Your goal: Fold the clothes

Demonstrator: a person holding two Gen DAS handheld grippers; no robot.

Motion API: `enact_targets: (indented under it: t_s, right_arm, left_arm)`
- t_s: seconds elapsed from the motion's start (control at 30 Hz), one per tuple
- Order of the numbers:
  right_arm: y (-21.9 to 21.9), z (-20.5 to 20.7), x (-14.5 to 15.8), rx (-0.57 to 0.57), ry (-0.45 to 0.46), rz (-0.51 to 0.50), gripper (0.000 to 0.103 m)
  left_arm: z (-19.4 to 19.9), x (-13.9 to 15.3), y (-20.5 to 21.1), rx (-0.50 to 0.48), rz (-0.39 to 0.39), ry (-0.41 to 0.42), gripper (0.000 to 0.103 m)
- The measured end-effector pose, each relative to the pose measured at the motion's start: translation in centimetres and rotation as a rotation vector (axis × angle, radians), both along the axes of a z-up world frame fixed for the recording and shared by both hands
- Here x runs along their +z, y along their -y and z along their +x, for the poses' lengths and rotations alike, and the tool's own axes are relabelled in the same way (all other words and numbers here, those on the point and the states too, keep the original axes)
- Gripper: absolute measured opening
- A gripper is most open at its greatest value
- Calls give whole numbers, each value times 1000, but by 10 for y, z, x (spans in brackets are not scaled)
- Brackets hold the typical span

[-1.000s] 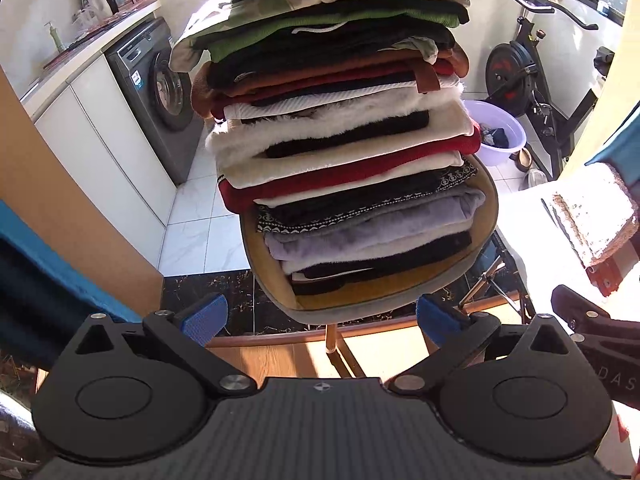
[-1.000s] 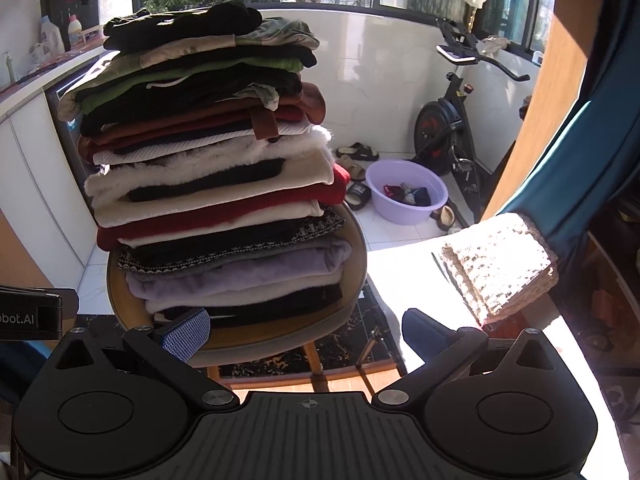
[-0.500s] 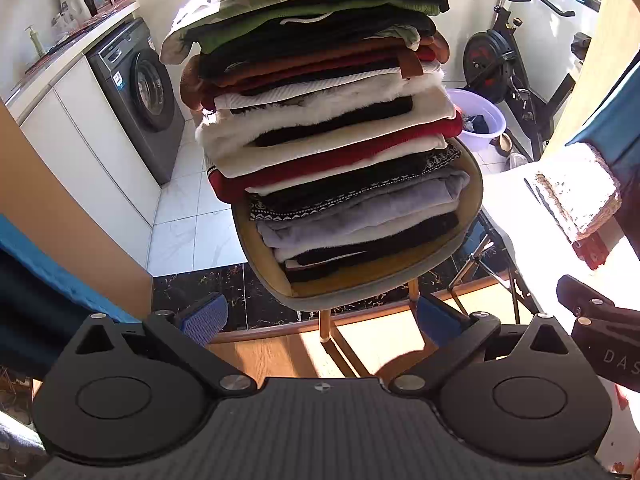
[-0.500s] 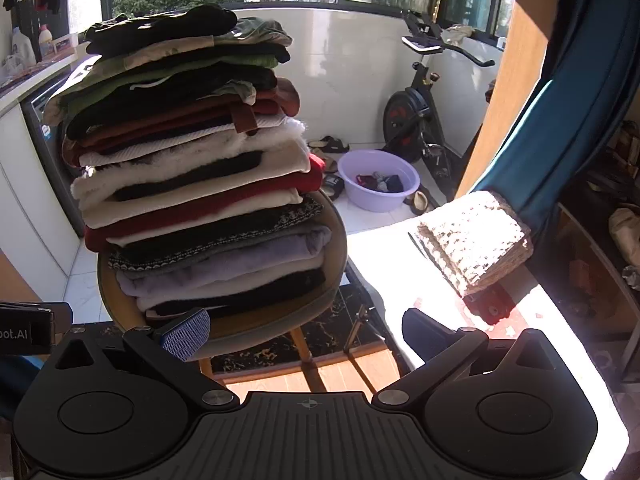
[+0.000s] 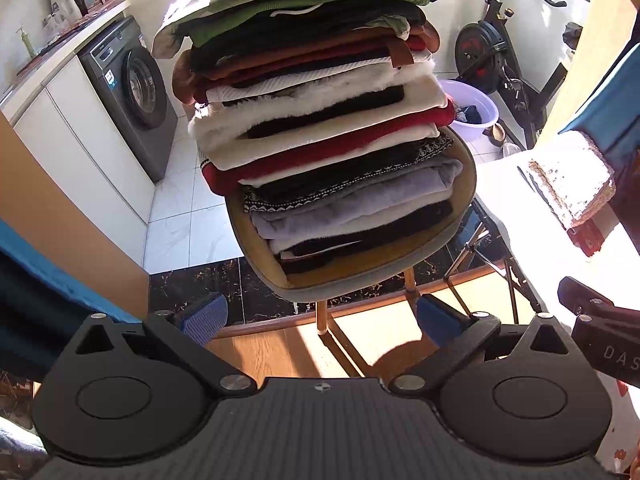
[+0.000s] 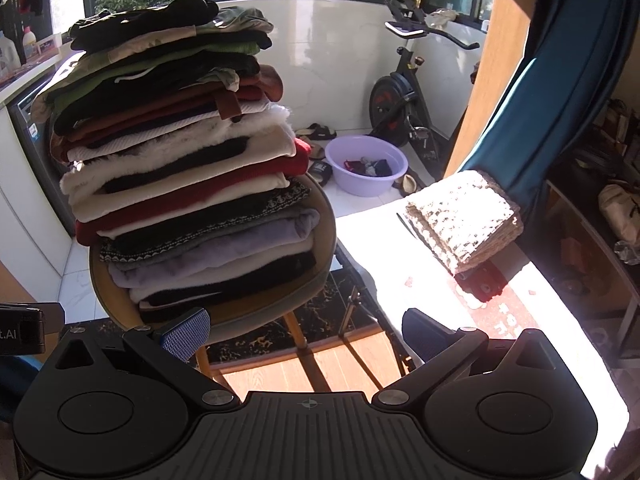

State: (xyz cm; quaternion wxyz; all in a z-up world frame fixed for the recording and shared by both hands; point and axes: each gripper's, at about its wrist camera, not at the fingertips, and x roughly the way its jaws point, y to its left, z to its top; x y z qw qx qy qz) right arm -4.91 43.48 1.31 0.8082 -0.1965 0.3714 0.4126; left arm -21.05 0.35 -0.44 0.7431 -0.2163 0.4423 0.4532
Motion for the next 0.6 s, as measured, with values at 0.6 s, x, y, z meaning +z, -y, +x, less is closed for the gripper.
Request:
enact_targets:
  t_s: [0.6]
  right_arm:
    - [6, -5, 8, 32, 38, 17, 102]
  left_arm:
    - [7, 11, 8, -31, 44, 47, 103]
